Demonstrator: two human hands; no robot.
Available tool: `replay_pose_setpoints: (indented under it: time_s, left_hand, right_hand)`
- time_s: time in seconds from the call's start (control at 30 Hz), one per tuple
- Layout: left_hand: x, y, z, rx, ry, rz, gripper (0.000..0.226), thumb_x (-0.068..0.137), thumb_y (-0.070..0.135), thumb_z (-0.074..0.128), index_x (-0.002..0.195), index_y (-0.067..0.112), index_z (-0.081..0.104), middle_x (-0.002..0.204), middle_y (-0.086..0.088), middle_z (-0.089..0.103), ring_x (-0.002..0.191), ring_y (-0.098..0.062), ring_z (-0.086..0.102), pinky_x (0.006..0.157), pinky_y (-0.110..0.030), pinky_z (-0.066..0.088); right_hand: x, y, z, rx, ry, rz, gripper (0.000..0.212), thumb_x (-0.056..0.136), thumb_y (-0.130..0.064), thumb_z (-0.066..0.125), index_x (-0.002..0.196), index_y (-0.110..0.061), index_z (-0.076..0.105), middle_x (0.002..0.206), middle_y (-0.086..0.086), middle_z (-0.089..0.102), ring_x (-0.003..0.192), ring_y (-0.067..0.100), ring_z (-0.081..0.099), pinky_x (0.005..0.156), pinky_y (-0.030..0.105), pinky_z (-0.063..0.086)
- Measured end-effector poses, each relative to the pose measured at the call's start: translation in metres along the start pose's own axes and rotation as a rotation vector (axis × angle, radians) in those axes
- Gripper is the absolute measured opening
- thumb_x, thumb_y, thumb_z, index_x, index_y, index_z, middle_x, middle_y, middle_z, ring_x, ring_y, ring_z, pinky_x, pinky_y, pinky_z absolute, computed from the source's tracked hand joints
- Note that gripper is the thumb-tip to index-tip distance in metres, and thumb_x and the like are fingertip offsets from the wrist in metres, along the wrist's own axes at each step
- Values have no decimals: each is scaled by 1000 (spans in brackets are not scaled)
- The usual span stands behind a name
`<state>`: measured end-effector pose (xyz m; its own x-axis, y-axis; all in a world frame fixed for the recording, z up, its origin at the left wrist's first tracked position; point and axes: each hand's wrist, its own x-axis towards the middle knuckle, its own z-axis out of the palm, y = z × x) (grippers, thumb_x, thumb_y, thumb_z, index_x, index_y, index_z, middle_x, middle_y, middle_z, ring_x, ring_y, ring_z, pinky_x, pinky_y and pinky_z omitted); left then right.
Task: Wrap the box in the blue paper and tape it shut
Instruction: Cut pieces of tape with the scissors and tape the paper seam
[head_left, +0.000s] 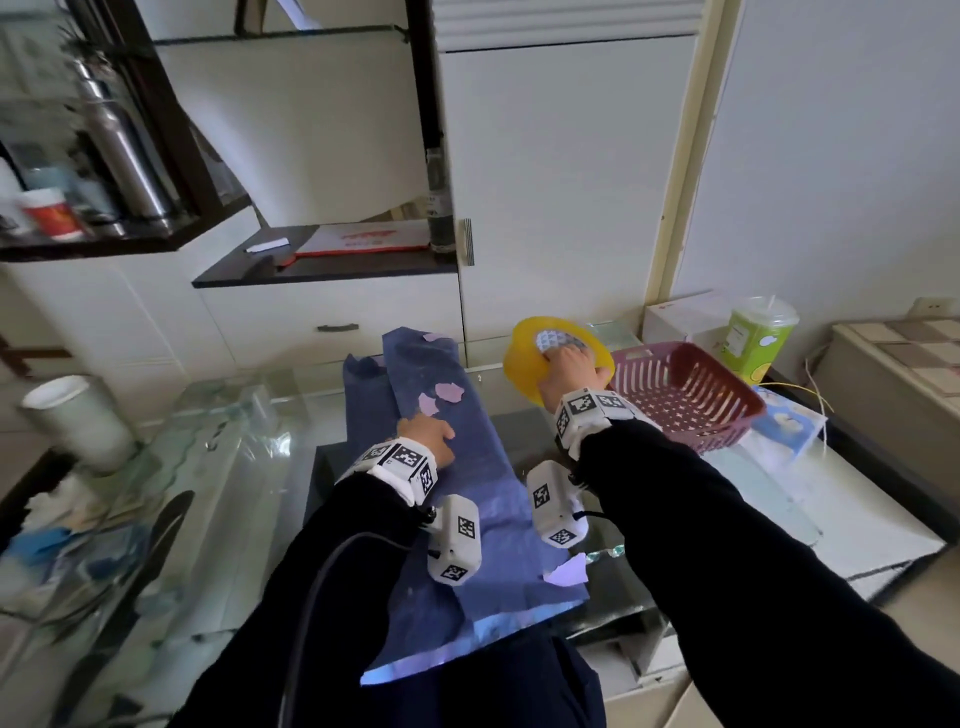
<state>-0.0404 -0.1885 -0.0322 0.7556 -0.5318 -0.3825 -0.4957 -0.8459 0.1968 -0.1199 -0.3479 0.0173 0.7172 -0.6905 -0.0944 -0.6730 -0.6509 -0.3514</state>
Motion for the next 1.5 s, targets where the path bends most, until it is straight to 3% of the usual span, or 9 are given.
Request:
replay_pose_setpoints:
  time_s: [0.1,0.33,0.63,0.77,0.87,1.03,1.3,1.4,1.5]
  left_hand:
    - [4,-5,8,-34,32,-9,46,87,34,59,132,33,48,145,-14,32,139,-28,24,113,-34,21]
    - [5,-26,3,-202,117,40,35,84,22,67,119,18,64,135,-8,49,128,-24,46,109,-34,34]
    - [-15,-48,-7,-58,79,176,42,94,27,53,135,20,51,147,0,38,135,-25,35,114,-35,25]
    - [-37,-69,-18,-263,207,171,27,91,15,58,116,14,65,132,0,54,125,-18,48,107,-30,35]
    - [-55,-91,-30,-361,315,75,23,88,5,52,94,15,71,115,-5,61,109,-23,58,100,-36,43]
    - [-81,-127,-48,-409,445,-92,38,83,-3,43,62,28,52,104,-13,63,98,-32,59,90,-39,48]
    - [-103,-170,-103,-502,691,-84,28,83,-3,47,84,16,66,107,-9,67,100,-29,60,93,-37,46]
    - [-101,-173,-111,-496,633,-33,25,84,-6,48,94,4,68,105,-14,68,100,-30,61,93,-33,45]
    - [-99,-185,-105,-494,587,-93,28,84,-5,46,96,6,68,104,-13,70,100,-30,62,92,-34,47]
  right_hand:
    - [-1,-8,10,11,-25,-36,48,87,1,45,131,-15,51,141,7,42,136,25,28,107,43,24]
    - [0,-40,21,0,-88,-204,50,87,-5,54,135,-18,47,144,1,39,139,21,25,105,42,24]
    - [-18,-70,29,-129,-149,-382,48,92,-7,49,138,-19,44,146,1,38,142,19,23,113,52,14]
    - [-28,-93,28,-144,-137,-436,53,91,-8,52,141,-20,41,149,0,35,143,19,20,112,50,16]
    - [-36,-116,34,-167,-122,-508,52,90,-9,54,140,-21,42,148,0,36,141,20,22,110,46,18]
    - [-48,-156,41,-140,-142,-618,55,90,-8,55,141,-19,40,148,1,36,141,21,25,112,43,20]
    - [-73,-223,46,38,-37,-743,57,91,-6,45,145,-13,27,145,8,40,134,27,35,106,39,30]
    - [-77,-233,52,78,-55,-731,51,91,-10,44,141,-10,32,142,10,42,133,28,37,104,39,32]
    - [-78,-234,67,57,-80,-720,49,88,-5,47,136,-11,40,135,11,48,128,29,41,102,40,37]
